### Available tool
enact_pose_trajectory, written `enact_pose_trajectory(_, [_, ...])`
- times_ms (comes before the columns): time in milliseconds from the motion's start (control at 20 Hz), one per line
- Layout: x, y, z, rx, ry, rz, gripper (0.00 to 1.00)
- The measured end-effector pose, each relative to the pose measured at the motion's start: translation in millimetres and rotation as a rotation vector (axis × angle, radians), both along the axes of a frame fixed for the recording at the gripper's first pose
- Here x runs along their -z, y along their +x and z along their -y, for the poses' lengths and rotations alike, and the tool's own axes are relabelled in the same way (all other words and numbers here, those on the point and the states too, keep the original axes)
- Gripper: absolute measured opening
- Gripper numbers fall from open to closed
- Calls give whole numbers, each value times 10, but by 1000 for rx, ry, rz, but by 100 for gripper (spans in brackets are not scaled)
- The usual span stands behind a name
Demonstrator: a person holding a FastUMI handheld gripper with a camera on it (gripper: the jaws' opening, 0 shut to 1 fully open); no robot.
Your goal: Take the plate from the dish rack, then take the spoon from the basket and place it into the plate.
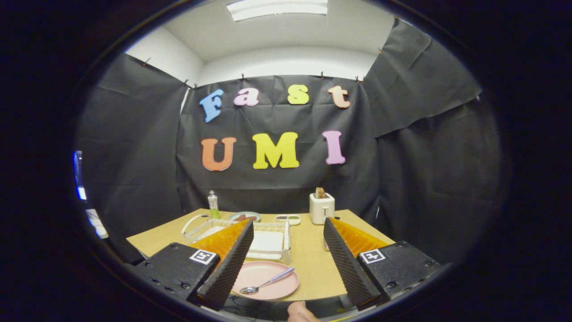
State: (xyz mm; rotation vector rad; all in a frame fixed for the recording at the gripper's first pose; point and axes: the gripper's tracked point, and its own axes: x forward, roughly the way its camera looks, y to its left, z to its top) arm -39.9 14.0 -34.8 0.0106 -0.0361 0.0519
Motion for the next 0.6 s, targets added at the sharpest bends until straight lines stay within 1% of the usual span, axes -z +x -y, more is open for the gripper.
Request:
enact_pose_trajectory(150, [-14, -11, 48, 15, 1, 10, 100])
enact_pose_trajectory(300, [-39, -18, 4, 2, 3, 16, 100])
enact_pose_trajectory(600, [10, -6, 3, 12, -7, 8, 100])
